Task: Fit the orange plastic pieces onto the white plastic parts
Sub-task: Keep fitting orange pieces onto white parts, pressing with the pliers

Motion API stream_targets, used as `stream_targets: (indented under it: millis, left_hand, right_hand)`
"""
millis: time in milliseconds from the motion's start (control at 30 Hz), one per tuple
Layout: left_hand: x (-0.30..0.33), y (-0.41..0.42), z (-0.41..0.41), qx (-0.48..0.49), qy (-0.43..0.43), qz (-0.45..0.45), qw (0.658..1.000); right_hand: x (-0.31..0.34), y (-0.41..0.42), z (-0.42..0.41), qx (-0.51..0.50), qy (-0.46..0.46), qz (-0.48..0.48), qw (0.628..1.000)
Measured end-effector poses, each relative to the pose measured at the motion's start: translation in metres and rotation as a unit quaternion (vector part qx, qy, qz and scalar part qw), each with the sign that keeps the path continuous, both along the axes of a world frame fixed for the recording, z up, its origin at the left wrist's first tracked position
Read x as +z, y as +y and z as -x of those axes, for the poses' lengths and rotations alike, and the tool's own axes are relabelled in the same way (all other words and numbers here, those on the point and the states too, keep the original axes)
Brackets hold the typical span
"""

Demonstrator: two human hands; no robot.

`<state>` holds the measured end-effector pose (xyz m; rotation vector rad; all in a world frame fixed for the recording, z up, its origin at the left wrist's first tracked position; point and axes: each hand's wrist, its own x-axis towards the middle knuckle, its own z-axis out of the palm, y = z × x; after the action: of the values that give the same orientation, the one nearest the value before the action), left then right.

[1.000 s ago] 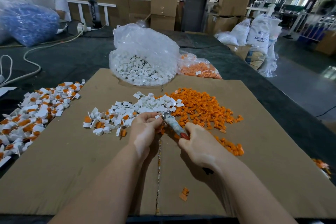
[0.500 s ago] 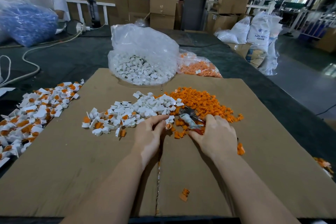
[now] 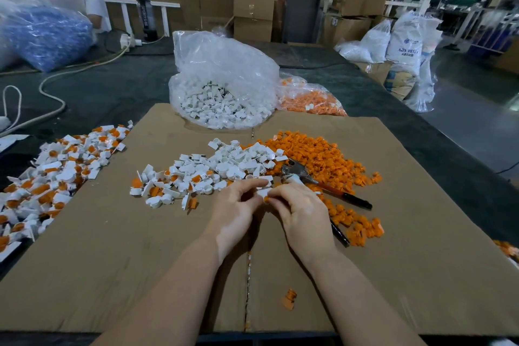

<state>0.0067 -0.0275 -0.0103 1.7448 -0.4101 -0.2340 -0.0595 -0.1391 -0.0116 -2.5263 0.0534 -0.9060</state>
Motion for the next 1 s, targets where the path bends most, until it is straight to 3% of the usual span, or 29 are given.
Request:
stream_targets:
  millis: [167, 400, 1000]
  left_hand:
    - [-0.0024, 0.0016, 0.001, -0.033, -0.074, -0.051, 0.995]
    - [-0.0039, -0.0002, 0.002, -0.025, -0.139, -0.093, 0.986]
    - [-0.0057, -0.0006, 0.0052, -0.035, -0.219, -0.152, 0.963]
  right_hand:
    - [-0.0044, -0.0012, -0.0008, -0.01, 0.013, -0.048, 0.999]
    - [-0.0023, -0.0003, 0.0009, -0.004, 0.003, -0.018, 1.0]
    - [-0.0035, 0.0029, 0.0023, -0.028, -0.019, 0.037, 0.999]
